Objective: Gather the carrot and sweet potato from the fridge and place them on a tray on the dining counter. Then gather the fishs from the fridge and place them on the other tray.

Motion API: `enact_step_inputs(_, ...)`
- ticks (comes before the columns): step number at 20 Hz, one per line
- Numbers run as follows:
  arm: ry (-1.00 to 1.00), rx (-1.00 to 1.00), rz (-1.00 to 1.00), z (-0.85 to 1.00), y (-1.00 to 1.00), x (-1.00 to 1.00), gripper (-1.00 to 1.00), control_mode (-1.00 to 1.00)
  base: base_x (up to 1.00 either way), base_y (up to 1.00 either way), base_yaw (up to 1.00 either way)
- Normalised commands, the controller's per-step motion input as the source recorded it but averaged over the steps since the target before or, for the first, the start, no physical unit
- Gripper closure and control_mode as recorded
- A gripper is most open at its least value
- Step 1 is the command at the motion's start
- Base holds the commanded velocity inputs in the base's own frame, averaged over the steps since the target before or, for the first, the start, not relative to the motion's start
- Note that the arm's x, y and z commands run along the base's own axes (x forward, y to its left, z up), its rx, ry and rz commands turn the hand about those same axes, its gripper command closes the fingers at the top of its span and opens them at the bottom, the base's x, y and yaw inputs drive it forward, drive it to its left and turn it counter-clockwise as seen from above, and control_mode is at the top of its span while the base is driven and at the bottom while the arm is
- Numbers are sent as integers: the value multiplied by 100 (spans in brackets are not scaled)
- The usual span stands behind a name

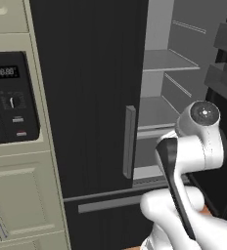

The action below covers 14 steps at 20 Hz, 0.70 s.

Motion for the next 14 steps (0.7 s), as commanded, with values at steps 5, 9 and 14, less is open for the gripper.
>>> enact_step_inputs(5,-10,0,11,-15,20,23,-100,-100,0,0,0)
enact_step_inputs(9,-1,0,0,-8,-1,35,-100,-100,0,0,0)
enact_step_inputs(14,-9,0,0,-9,14,51,-100,-100,0,0,0)
